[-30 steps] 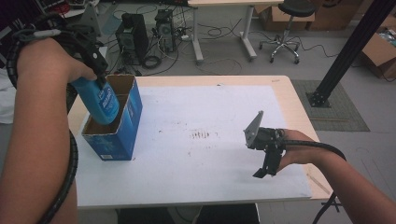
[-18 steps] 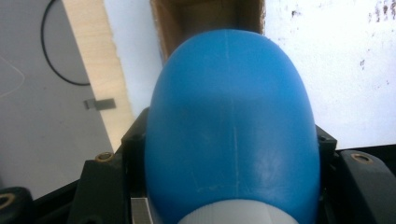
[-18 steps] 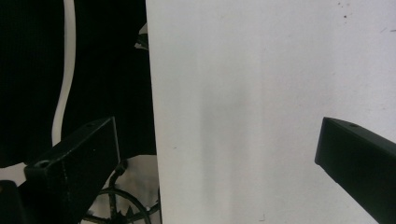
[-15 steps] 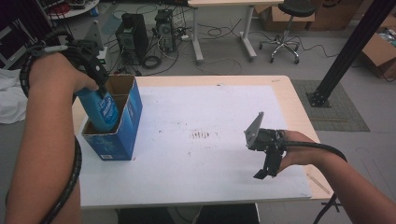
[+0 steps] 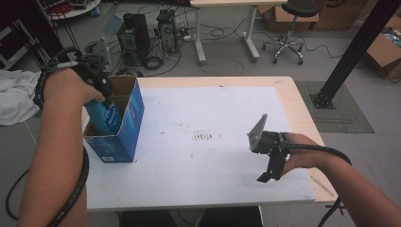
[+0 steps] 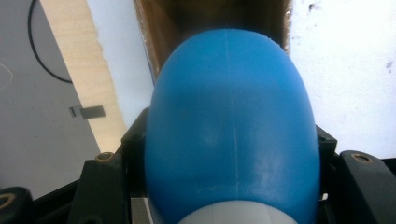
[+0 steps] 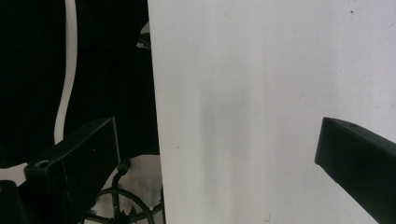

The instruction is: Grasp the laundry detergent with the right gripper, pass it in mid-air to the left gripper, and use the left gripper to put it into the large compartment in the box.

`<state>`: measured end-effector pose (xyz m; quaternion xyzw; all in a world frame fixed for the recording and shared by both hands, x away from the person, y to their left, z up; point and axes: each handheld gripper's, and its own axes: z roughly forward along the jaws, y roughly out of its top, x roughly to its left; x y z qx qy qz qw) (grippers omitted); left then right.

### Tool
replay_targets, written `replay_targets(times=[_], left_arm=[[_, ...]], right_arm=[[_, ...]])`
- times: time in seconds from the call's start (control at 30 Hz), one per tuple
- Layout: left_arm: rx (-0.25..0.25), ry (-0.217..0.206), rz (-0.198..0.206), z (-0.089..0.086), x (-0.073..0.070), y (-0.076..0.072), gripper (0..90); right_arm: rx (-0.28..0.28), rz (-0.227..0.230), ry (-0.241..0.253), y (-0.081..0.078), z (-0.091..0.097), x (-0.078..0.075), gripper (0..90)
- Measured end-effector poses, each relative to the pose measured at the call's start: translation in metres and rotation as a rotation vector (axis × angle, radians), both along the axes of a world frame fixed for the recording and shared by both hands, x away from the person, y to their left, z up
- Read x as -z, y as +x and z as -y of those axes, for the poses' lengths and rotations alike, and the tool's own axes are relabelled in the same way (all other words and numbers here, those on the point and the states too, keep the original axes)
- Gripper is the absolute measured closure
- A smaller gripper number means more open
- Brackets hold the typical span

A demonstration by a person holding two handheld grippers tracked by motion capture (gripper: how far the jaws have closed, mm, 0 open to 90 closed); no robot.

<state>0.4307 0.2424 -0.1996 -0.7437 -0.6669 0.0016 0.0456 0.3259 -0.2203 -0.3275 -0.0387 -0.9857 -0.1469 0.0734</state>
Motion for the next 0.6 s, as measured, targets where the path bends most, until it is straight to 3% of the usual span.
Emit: replay_targets(times=[0.6], left_arm=[[0.011, 0.001, -0.035, -0.002, 0.062, 0.016, 39.0]], right_arm=[[0.008, -0.013, -0.002, 0.002, -0.001, 0.004, 0.0]])
